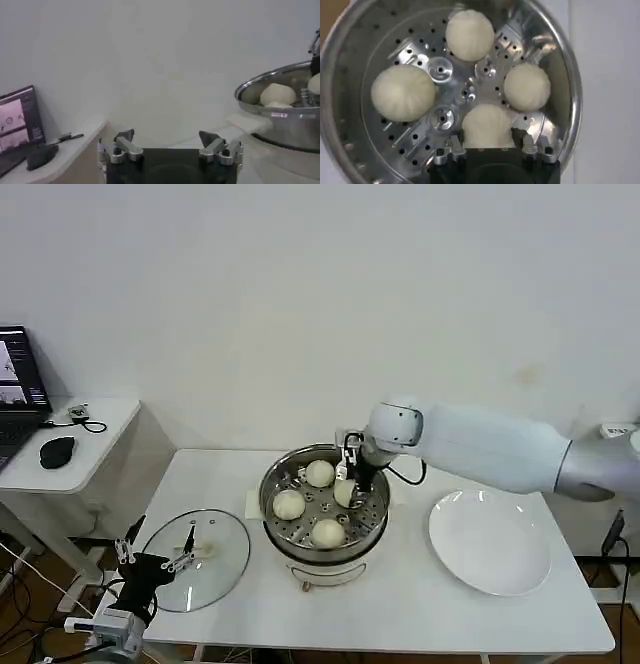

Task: Take steamed baozi put them in steamer then cover it.

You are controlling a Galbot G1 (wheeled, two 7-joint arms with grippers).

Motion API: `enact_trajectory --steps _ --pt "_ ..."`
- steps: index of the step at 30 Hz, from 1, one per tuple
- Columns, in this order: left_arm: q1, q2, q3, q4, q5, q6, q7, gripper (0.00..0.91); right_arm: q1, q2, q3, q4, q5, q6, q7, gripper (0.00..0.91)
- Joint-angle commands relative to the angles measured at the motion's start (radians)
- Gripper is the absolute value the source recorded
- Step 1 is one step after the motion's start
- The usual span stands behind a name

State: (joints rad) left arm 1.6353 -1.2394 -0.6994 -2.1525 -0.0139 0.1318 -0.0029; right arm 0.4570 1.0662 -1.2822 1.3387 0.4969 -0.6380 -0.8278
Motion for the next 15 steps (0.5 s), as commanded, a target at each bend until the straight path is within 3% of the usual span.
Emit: enact_trajectory --steps 1,8,9,11,15 --pt "0.000 0.002 -0.001 0.000 0.000 0.000 0.000 0.907 -0.011 0.011 -0.006 -0.011 -0.019 -0.010 -0.004 0.655" --pt "-0.001 -0.003 0.004 0.000 0.001 0.000 0.000 0.907 -0.005 0.001 -0.004 -0.003 -0.031 -0.008 -0.016 0.655" --pt "-0.001 -0.004 0.004 -0.001 0.001 0.000 0.000 0.907 -0.004 -0.003 -0.005 0.001 -0.031 -0.008 -0.016 0.675" --pt "0.000 -0.005 0.005 -0.002 0.002 0.001 0.000 0.907 -0.002 -0.011 -0.003 0.010 -0.027 -0.011 -0.013 0.907" --pt "0.000 -0.005 0.004 -0.004 0.002 0.002 0.000 0.907 0.011 -0.032 0.008 0.035 -0.020 -0.015 -0.009 0.907"
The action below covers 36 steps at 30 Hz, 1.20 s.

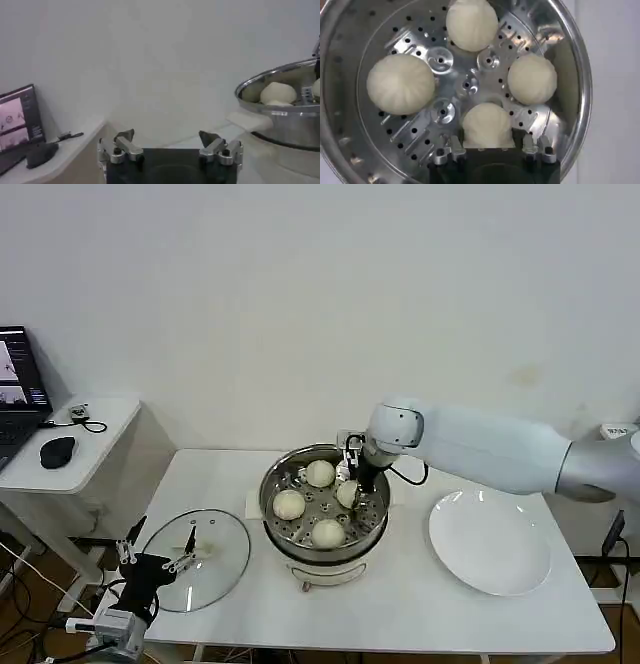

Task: Take steamed baozi put them in steamer then cover it.

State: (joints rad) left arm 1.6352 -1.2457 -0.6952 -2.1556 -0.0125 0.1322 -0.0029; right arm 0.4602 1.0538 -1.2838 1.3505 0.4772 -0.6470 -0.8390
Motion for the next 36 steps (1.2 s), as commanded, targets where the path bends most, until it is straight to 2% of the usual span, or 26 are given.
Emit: enact_trajectory --steps 1,6,9,12,15,17,18,20,21,22,23,24,25,27,28,29,30,31,33,36 --pt "0.000 0.001 0.000 -0.002 0.001 0.002 0.001 0.907 0.014 -0.033 0.016 0.037 0.006 -0.009 0.006 0.907" --pt "-0.002 0.001 0.002 -0.001 0.001 0.004 0.001 0.907 0.053 -0.083 0.030 0.096 0.019 -0.011 0.022 0.907" --pt "-0.002 0.002 0.003 -0.001 0.000 0.003 0.001 0.907 0.070 -0.134 0.062 0.153 0.038 -0.004 0.061 0.907" --pt "-0.002 0.003 0.001 0.000 -0.002 0.003 0.001 0.907 0.043 -0.194 0.146 0.240 0.039 -0.006 0.170 0.907" --pt "-0.002 0.002 -0.001 0.003 -0.005 0.003 0.000 0.907 -0.052 -0.282 0.234 0.334 0.088 -0.005 0.383 0.907" --pt "-0.001 0.001 0.000 0.006 -0.005 0.003 -0.001 0.907 -0.153 -0.354 0.341 0.391 0.106 0.023 0.530 0.907" --pt "-0.001 0.000 0.001 0.007 -0.005 0.004 -0.002 0.907 -0.234 -0.390 0.410 0.421 0.125 0.057 0.599 0.907" --pt "-0.003 -0.003 0.004 0.013 -0.006 0.008 -0.008 0.907 -0.404 -0.431 0.547 0.457 0.103 0.118 0.687 0.907" --pt "-0.006 -0.006 0.005 0.019 -0.009 0.011 -0.014 0.907 -0.552 -0.441 0.625 0.471 0.051 0.154 0.691 0.907" --pt "-0.008 -0.007 0.006 0.024 -0.008 0.014 -0.015 0.907 -0.652 -0.449 0.793 0.483 0.014 0.197 0.713 0.907" --pt "-0.009 -0.009 0.006 0.034 -0.008 0.016 -0.019 0.907 -0.765 -0.443 0.887 0.492 -0.008 0.236 0.761 0.907" --pt "-0.009 -0.010 0.006 0.037 -0.011 0.018 -0.025 0.907 -0.920 -0.419 1.029 0.496 -0.076 0.303 0.784 0.907" --pt "-0.009 -0.011 0.008 0.044 -0.014 0.023 -0.029 0.907 -0.920 -0.419 1.029 0.496 -0.076 0.303 0.784 0.907" --pt "-0.012 -0.008 0.007 0.062 -0.003 0.018 -0.026 0.907 -1.191 -0.336 1.330 0.493 -0.212 0.417 0.810 0.907" --pt "-0.012 -0.008 0.008 0.064 0.003 0.018 -0.028 0.907 -1.231 -0.310 1.386 0.493 -0.234 0.442 0.811 0.907" --pt "-0.012 -0.008 0.008 0.074 0.009 0.016 -0.028 0.907 -1.377 -0.248 1.529 0.494 -0.260 0.489 0.820 0.907" --pt "-0.014 -0.008 0.009 0.083 0.018 0.016 -0.029 0.907 -1.462 -0.179 1.641 0.493 -0.301 0.547 0.810 0.907" --pt "-0.016 -0.009 0.010 0.089 0.034 0.015 -0.031 0.907 -1.494 -0.143 1.670 0.491 -0.328 0.577 0.798 0.907" --pt "-0.018 -0.011 0.013 0.100 0.081 0.006 -0.034 0.907 -1.623 -0.014 1.840 0.487 -0.386 0.659 0.771 0.907" --pt "-0.014 0.003 0.016 0.119 0.207 -0.016 -0.012 0.907 -1.747 0.113 2.026 0.491 -0.397 0.719 0.706 0.907"
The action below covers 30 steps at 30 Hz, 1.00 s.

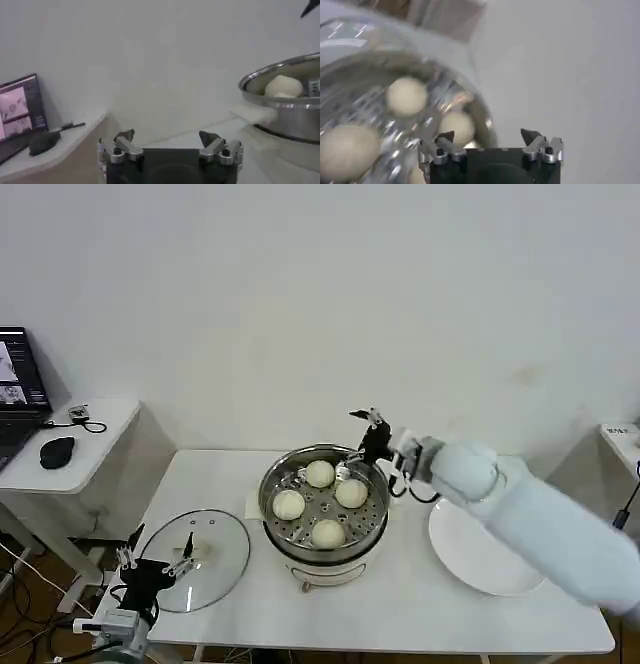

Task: Take steamed baozi put them in steamer then cover it.

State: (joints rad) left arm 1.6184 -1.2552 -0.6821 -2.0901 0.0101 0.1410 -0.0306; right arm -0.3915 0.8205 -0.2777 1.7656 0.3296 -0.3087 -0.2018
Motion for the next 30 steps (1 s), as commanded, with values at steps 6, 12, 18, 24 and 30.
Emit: enact_trajectory --steps 6,12,18,24,30 --pt "0.009 0.051 -0.016 0.103 0.601 -0.098 0.008 0.907 -1.108 0.469 1.209 0.150 -0.126 0.383 -0.003 0.907" --pt "0.042 0.072 -0.031 0.140 0.936 -0.168 -0.052 0.907 -1.207 0.497 1.303 0.192 -0.072 0.367 -0.014 0.907" --pt "0.011 0.073 0.023 0.203 1.132 -0.178 -0.083 0.907 -1.221 0.506 1.309 0.189 -0.063 0.355 -0.016 0.907" --pt "-0.039 0.088 0.049 0.269 1.172 -0.177 -0.086 0.907 -1.231 0.516 1.291 0.207 -0.071 0.342 -0.018 0.907" --pt "-0.052 0.086 0.063 0.311 1.184 -0.177 -0.087 0.907 -1.234 0.525 1.290 0.228 -0.069 0.337 -0.018 0.907"
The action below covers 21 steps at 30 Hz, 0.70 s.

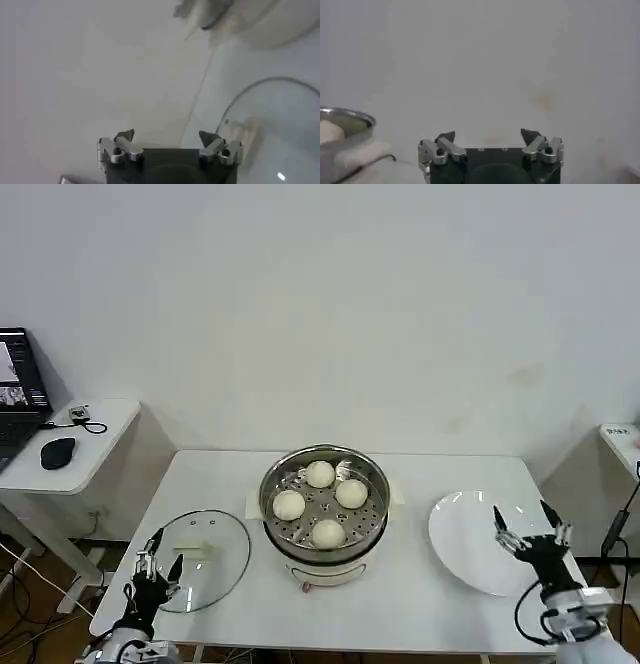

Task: Take steamed baozi put them in steamer then cover it.

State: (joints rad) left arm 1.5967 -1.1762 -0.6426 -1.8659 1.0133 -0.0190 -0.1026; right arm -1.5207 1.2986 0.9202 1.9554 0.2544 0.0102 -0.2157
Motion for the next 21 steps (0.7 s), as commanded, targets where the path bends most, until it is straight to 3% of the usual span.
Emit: enact_trajectory --steps 1,21 --pt "-0.034 0.007 0.025 0.091 0.183 -0.018 -0.014 0.907 -0.105 0.047 0.092 0.038 0.006 0.018 -0.004 0.907" --pt "-0.212 0.014 0.092 0.260 0.208 -0.012 0.004 0.907 -0.144 0.066 0.096 0.042 -0.016 0.040 -0.007 0.907"
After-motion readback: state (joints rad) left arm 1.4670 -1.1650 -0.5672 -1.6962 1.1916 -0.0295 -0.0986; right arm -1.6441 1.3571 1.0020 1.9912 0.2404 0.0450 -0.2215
